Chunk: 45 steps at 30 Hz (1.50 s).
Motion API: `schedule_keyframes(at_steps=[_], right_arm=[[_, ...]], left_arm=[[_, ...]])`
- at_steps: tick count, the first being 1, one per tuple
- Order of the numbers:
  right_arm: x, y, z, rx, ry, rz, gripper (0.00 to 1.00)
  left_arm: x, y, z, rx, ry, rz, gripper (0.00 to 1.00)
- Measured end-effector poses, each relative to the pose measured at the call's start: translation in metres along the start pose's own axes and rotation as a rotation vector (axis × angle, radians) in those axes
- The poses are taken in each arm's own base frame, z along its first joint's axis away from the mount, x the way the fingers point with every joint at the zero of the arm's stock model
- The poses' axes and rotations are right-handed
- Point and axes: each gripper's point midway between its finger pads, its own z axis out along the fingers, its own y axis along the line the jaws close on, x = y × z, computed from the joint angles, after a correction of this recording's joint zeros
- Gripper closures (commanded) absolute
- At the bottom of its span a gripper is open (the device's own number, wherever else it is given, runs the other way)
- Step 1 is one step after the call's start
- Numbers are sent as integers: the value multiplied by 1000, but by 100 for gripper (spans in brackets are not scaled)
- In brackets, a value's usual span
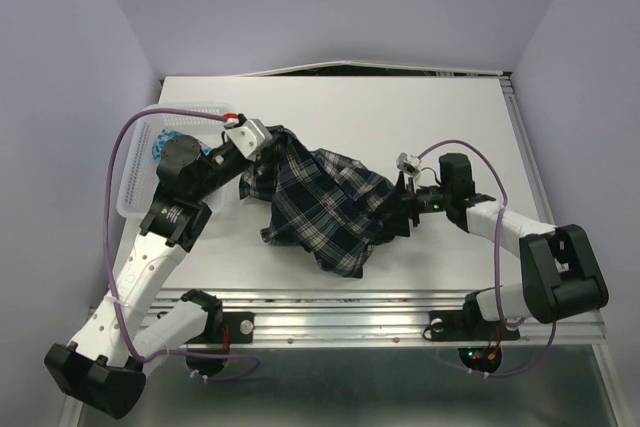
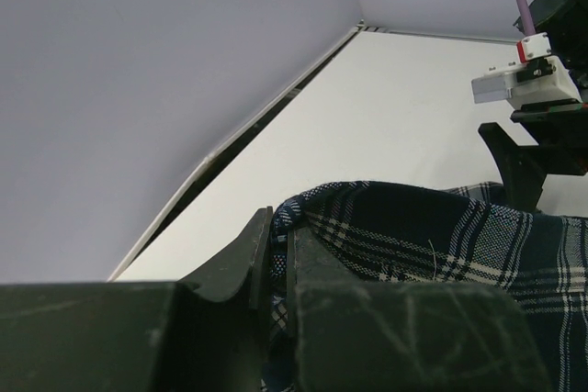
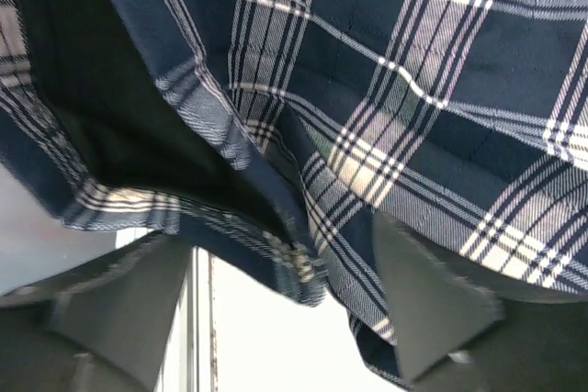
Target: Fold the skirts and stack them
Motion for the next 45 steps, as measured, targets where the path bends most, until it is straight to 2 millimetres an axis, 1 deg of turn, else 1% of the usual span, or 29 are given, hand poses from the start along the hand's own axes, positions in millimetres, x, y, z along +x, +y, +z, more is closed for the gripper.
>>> schedule_keyframes(at_steps=[1, 2, 4, 5, 7, 8, 10, 11, 14, 18, 20, 23, 24, 25, 26, 27, 28, 29, 30, 31, 32, 33, 35, 36, 39, 42, 44, 45], right_arm=[[-1, 0, 1, -3, -4, 0, 29], [-3, 0, 1, -7, -8, -3, 36], [-4, 2, 1, -16, -10, -8, 43], [-3, 3, 2, -22, -8, -6, 49], [-1, 6, 2, -35, -3, -9, 58], [0, 8, 2, -44, 2, -5, 68], [2, 11, 1, -59, 14, 6, 84], [2, 13, 1, -66, 19, 6, 99], [-3, 17, -1, -83, 38, 8, 99], [-11, 16, -3, -68, 53, 15, 99], [-15, 11, -6, -40, 60, 20, 99], [-36, -5, -15, 32, 48, 15, 99], [-43, -11, -17, 49, 43, 16, 99], [-51, -21, -20, 70, 36, 19, 90], [-57, -32, -22, 97, 34, 32, 80], [-63, -42, -22, 109, 32, 46, 65], [-67, -52, -23, 127, 33, 65, 56], [-69, -63, -23, 144, 35, 94, 43], [-70, -71, -24, 154, 35, 113, 36], [-70, -76, -23, 160, 36, 143, 32], [-68, -78, -23, 165, 36, 175, 22], [-67, -79, -23, 167, 37, 197, 18], [-65, -78, -23, 170, 33, 246, 4], [-65, -78, -24, 175, 28, 261, 0], [-57, -81, -26, 184, -4, 347, 0], [-46, -90, -37, 204, -69, 454, 1], [-43, -97, -41, 204, -104, 494, 3], [-44, -100, -41, 190, -136, 545, 3]], left_arm=[[0, 0, 0, -2, 1, 0, 100], [0, 1, 0, -3, 2, 0, 100], [1, 1, 0, -6, 4, -1, 100], [1, 2, 0, -10, 6, -2, 100], [2, 2, 0, -14, 9, -2, 100], [2, 3, 0, -17, 11, -3, 100], [3, 4, 0, -21, 13, -3, 100], [3, 4, 0, -23, 14, -4, 100], [7, 6, 1, -36, 24, -8, 100], [10, 10, 2, -57, 37, -14, 100], [14, 15, 2, -84, 52, -17, 100], [27, 26, 4, -140, 103, -38, 100], [33, 32, 5, -169, 132, -51, 100], [40, 36, 7, -191, 158, -64, 100], [46, 41, 8, -211, 181, -78, 100], [55, 46, 9, -243, 214, -98, 100], [64, 49, 10, -261, 246, -116, 100], [75, 51, 11, -276, 280, -135, 100], [89, 53, 11, -298, 325, -160, 100], [101, 52, 11, -301, 361, -177, 100], [110, 51, 11, -306, 393, -194, 100], [117, 49, 9, -309, 415, -207, 100], [126, 47, 8, -307, 446, -223, 100], [128, 46, 7, -307, 452, -227, 100], [128, 46, 5, -310, 452, -231, 100], [130, 48, 3, -311, 451, -236, 100], [133, 48, 2, -303, 453, -244, 100], [133, 48, 2, -296, 451, -250, 100]])
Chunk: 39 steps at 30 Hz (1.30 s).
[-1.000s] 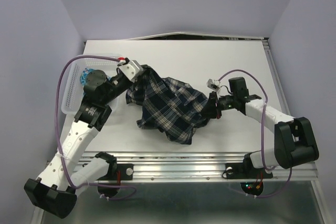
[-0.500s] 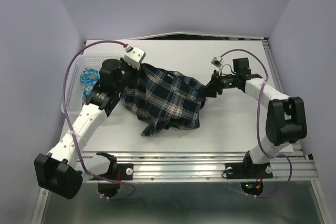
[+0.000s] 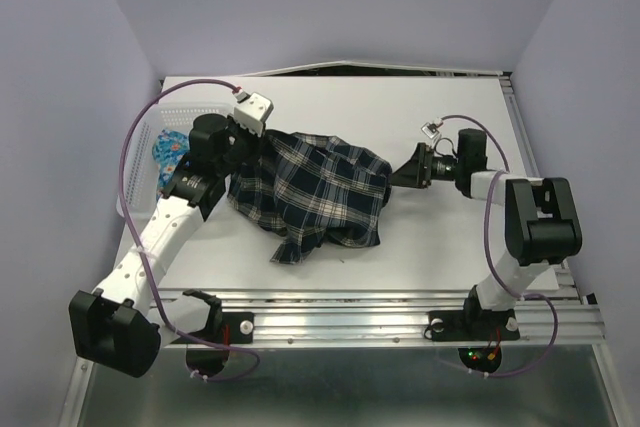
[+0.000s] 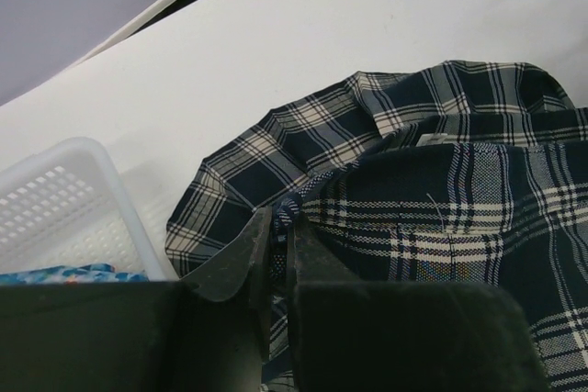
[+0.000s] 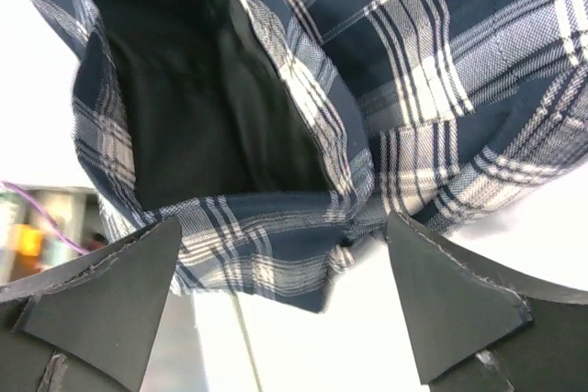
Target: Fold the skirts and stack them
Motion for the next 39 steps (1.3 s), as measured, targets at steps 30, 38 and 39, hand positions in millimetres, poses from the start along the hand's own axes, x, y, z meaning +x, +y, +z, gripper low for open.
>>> schedule_keyframes(at_steps=[30, 38, 39], right_arm=[[17, -22, 38, -159, -98, 556, 0], [15, -25, 40, -155, -103, 581, 10], [10, -21, 37, -160, -111, 577, 10]], left_arm=[[16, 0, 13, 76, 36, -55, 100], [21, 6, 17, 62, 54, -81, 100], [22, 9, 19, 51, 63, -88, 100]])
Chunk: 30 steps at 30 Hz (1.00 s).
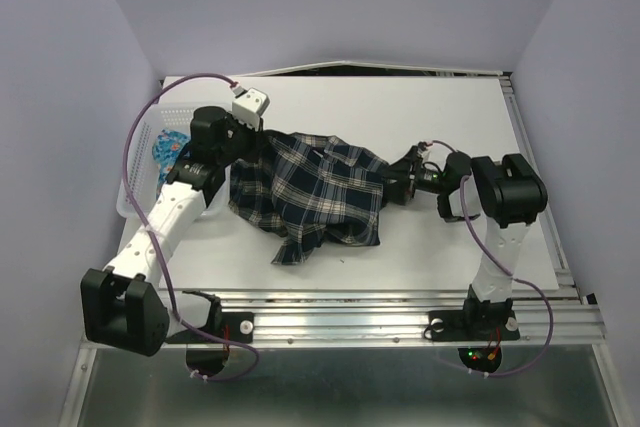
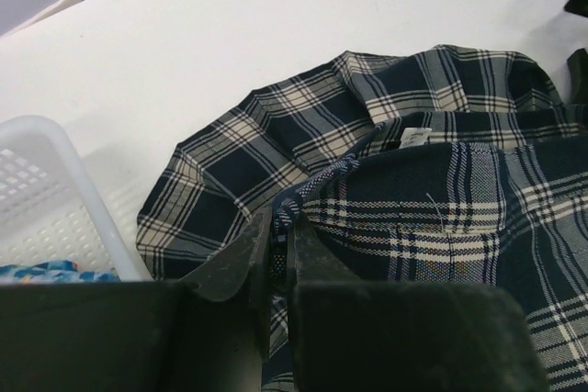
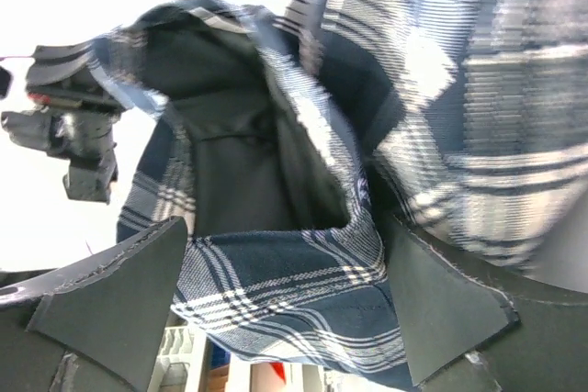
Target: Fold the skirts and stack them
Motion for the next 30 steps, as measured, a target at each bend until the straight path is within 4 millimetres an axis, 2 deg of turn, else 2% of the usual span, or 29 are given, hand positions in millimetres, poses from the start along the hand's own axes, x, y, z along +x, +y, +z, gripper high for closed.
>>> schedule_keyframes(at_steps=[5, 7, 9, 13, 17, 24, 30], right_arm=[[-8, 31, -5, -37, -22, -36, 10], [-10, 38, -5, -45, -33, -40, 10], [-12, 39, -5, -47, -40, -35, 10], [-14, 37, -5, -44, -55, -19, 10], [-15, 32, -4, -38, -63, -9, 10], [-12, 20, 5, -24, -56, -9, 16], [1, -4, 25, 7, -22, -10, 25]], left_arm=[[3, 19, 19, -73, 87, -42, 100], [13, 29, 33, -108, 146, -62, 100], [30, 37, 45, -138, 230, -87, 100], [65, 55, 66, -226, 393, -136, 100], [83, 69, 75, -294, 475, -160, 100], [72, 77, 89, -315, 479, -163, 100], [80, 74, 94, -306, 503, -162, 100]])
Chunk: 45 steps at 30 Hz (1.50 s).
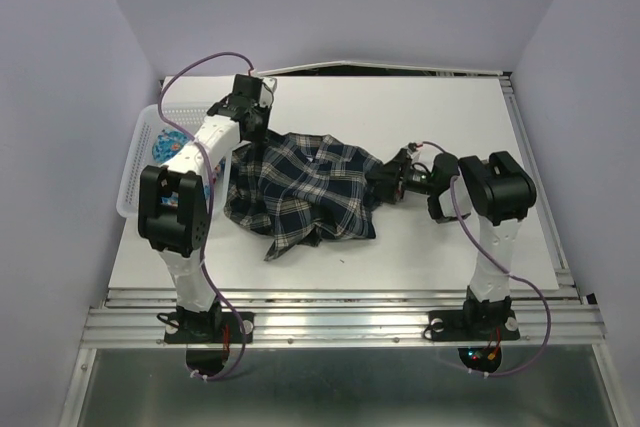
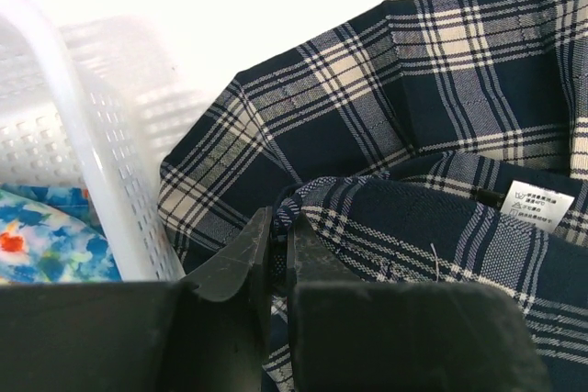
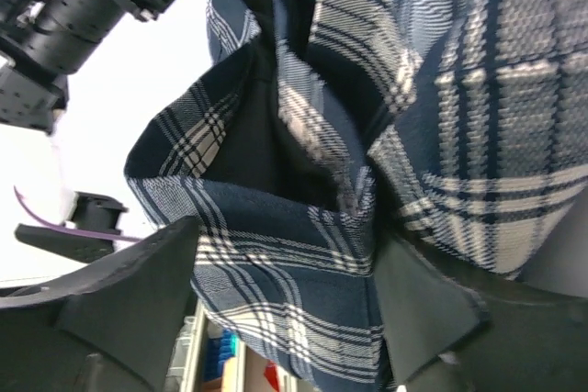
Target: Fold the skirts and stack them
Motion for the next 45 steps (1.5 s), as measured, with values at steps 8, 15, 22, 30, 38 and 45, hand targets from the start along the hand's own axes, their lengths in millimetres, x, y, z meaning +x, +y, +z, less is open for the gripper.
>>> schedule_keyframes(at_steps=[8, 15, 22, 30, 38, 45], right_arm=[[-7, -12, 5, 14, -26, -30, 59], [-9, 18, 4, -22, -28, -76, 99], [-14, 120, -13, -162, 6, -301, 99], [-73, 284, -55, -239, -187, -1009, 99], [-54, 429, -78, -164, -375, -1490, 99], [31, 366, -16, -147, -121, -1382, 99]], left_arm=[[2, -1, 2, 1, 9, 2, 100], [1, -9, 1, 49, 4, 2, 100], [-45, -23, -61, 176, -204, 25, 100], [-173, 8, -271, 168, -906, 74, 100], [-188, -20, -359, 283, -1167, 197, 100], [-87, -176, -316, 780, -895, 378, 100]])
